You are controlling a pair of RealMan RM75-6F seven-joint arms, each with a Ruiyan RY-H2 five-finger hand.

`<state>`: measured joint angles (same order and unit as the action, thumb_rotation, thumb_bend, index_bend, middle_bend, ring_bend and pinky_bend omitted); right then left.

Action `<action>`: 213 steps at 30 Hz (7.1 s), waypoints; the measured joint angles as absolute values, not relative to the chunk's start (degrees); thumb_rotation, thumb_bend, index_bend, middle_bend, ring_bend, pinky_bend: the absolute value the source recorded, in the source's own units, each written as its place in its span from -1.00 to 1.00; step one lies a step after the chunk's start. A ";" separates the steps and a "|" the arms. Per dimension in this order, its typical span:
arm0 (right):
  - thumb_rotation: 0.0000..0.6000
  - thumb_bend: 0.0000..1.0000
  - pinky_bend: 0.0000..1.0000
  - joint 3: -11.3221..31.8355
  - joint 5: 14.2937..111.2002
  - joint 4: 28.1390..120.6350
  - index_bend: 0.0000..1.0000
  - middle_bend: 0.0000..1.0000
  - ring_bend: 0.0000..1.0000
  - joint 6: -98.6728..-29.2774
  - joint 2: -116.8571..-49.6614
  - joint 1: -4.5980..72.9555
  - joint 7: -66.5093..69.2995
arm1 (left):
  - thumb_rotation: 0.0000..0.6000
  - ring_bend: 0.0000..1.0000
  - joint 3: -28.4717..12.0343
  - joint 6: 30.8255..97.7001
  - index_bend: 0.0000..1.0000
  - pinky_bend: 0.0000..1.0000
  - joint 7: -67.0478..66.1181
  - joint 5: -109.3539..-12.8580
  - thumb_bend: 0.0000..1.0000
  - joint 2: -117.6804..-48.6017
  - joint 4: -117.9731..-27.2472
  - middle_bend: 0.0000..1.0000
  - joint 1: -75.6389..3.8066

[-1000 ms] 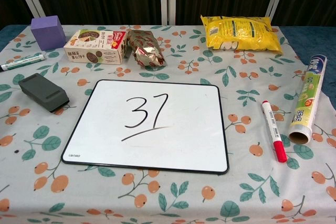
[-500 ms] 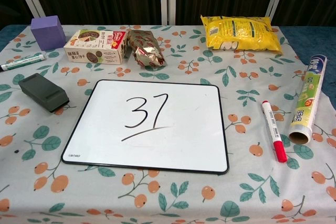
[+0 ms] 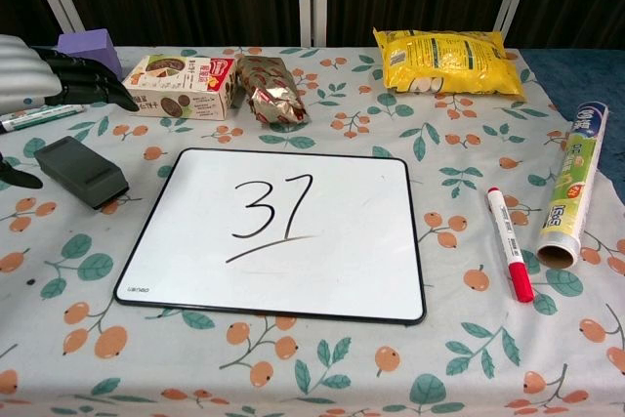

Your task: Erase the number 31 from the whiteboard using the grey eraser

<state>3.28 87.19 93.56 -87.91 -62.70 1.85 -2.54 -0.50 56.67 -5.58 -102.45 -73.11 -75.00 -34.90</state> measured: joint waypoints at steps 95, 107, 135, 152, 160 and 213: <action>1.00 -0.61 -1.00 3.80 84.64 94.04 -1.00 -1.00 -1.00 -84.91 -62.24 3.14 -3.19 | 1.00 -0.09 3.33 62.25 0.23 0.13 -15.91 -99.82 -0.27 -76.39 -87.27 0.10 -39.46; 1.00 -0.60 -1.00 4.46 83.34 91.01 -1.00 -1.00 -1.00 -85.75 -62.55 2.33 0.60 | 1.00 -0.06 2.79 55.39 0.27 0.16 -29.76 -98.73 -0.24 -84.44 -91.24 0.13 -40.76; 1.00 -0.54 -1.00 4.73 83.84 87.90 -1.00 -1.00 -1.00 -85.27 -62.86 2.58 4.98 | 1.00 -0.05 0.81 49.66 0.31 0.15 -37.15 -90.22 -0.20 -89.01 -87.91 0.14 -42.58; 1.00 -0.54 -1.00 5.39 83.31 86.65 -1.00 -1.00 -1.00 -85.92 -62.99 2.40 7.19 | 1.00 -0.05 -1.74 47.53 0.31 0.14 -37.17 -87.75 -0.19 -91.05 -85.57 0.14 -46.07; 1.00 -0.52 -1.00 4.90 84.32 85.07 -1.00 -1.00 -1.00 -86.54 -62.80 1.88 9.43 | 1.00 -0.05 -2.28 45.77 0.31 0.14 -36.69 -86.74 -0.18 -92.16 -83.70 0.14 -48.00; 1.00 -0.53 -1.00 4.75 83.54 85.49 -1.00 -1.00 -1.00 -86.65 -62.36 0.89 9.15 | 1.00 -0.03 -5.85 42.91 0.34 0.15 -23.54 -85.19 -0.16 -104.50 -63.06 0.17 -59.61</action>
<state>4.75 83.54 85.49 -86.65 -62.36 0.89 9.15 -5.85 42.91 -23.54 -85.19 -104.50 -63.06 -59.61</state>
